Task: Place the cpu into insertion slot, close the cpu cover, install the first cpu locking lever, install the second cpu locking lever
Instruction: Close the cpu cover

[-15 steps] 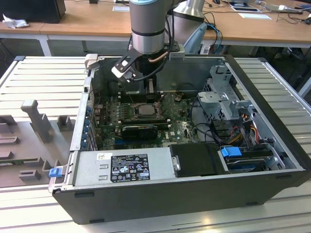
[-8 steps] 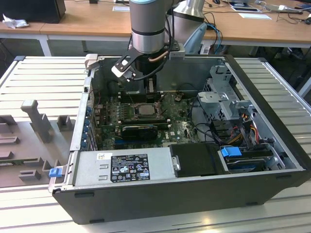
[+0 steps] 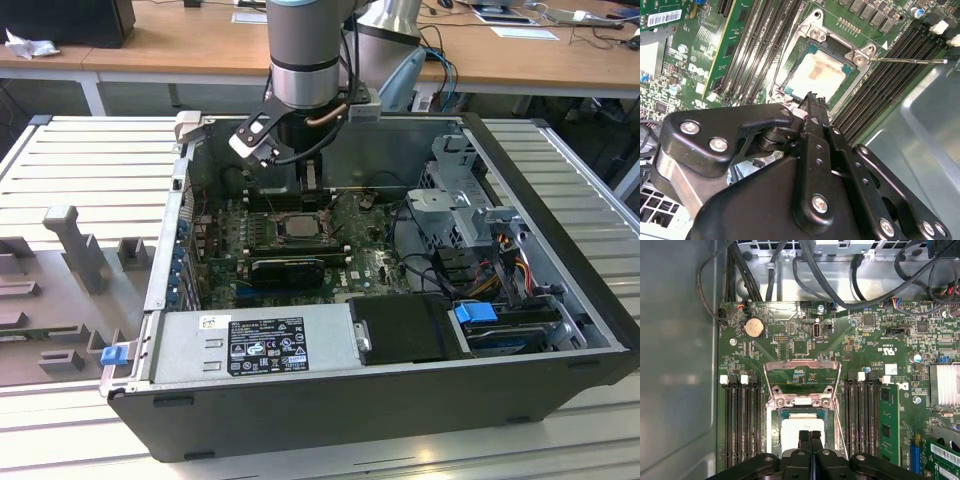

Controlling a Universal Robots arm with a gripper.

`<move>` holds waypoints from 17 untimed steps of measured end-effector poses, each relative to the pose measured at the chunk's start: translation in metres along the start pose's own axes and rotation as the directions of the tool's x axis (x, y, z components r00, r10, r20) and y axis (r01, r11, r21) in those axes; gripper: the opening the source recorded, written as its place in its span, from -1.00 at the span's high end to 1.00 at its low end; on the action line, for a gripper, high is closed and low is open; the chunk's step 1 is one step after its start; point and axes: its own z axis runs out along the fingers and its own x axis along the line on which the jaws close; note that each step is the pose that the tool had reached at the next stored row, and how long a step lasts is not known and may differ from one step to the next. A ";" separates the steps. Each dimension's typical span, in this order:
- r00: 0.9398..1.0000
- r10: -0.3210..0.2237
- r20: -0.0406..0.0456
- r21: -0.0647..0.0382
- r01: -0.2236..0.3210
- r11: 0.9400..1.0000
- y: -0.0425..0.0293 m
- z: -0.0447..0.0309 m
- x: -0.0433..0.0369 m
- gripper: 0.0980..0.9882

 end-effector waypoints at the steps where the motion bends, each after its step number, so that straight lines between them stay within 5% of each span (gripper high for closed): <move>1: 1.000 0.000 0.000 0.000 0.000 1.000 0.0000 -0.0004 0.0000 0.98; 17: 1.000 0.000 0.000 0.000 0.000 1.000 0.0003 -0.0033 0.0000 0.98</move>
